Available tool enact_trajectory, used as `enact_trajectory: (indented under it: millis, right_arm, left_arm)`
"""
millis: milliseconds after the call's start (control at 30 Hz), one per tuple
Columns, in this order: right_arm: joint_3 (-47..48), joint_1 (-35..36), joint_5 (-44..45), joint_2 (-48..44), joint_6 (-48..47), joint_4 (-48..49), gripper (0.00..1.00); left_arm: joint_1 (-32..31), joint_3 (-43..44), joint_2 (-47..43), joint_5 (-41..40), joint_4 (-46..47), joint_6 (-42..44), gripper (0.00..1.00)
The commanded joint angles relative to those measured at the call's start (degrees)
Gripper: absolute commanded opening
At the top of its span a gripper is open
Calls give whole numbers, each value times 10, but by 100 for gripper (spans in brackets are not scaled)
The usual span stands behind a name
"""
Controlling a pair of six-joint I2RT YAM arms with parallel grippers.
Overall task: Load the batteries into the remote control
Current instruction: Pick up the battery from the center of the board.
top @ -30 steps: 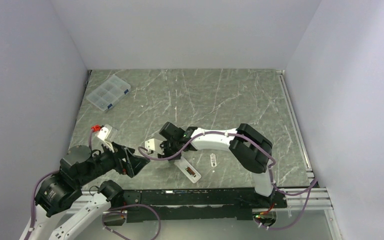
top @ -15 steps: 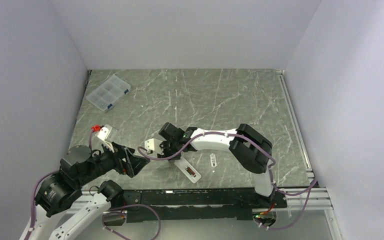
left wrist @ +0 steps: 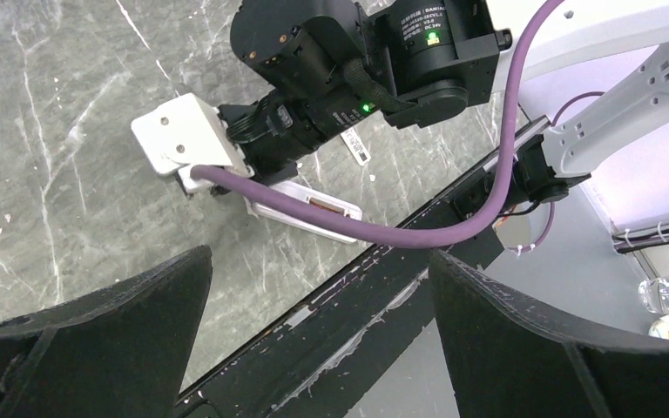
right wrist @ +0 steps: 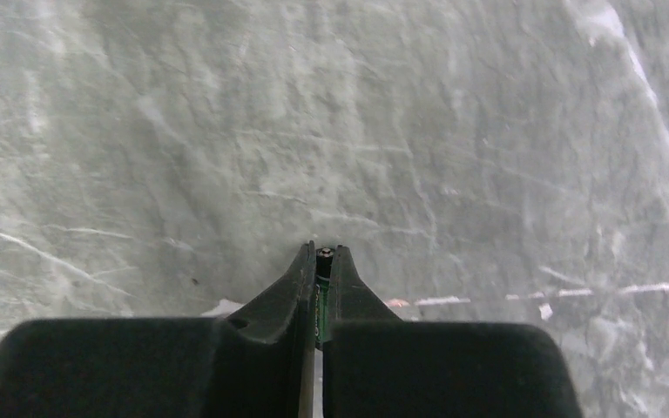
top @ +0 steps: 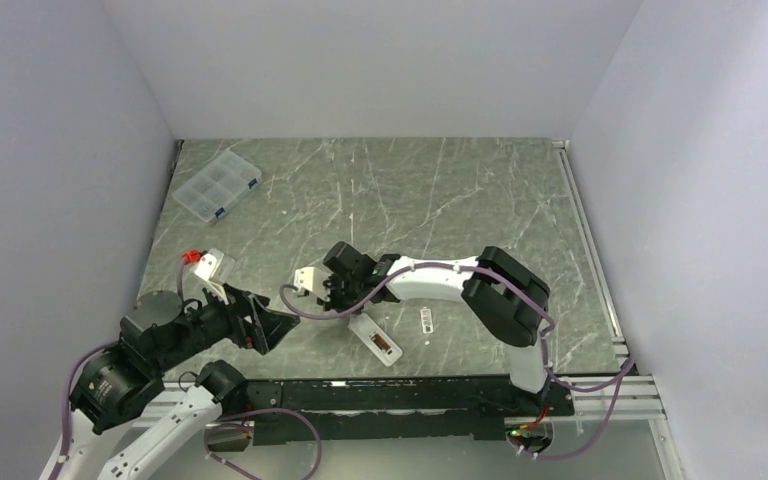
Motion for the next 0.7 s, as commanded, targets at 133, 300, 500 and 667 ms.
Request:
enact_trajectory:
  millis: [133,300,500,667]
  right_arm:
    - [-47,-29,23,-73,53,61,0]
    - [-88,-34,40,-123,75,92,0]
    - [-134,-36,71,-198,128,114,0]
    - [-179,-35,85,-275,198,129,0]
  left_arm:
    - [3,1,-8,-10,26,5,99]
    - [3,4,-1,-17,25,1,99]
    - [3,13,32,-25,22,-4,99]
    - [3,10,71,-30,34,-20,99]
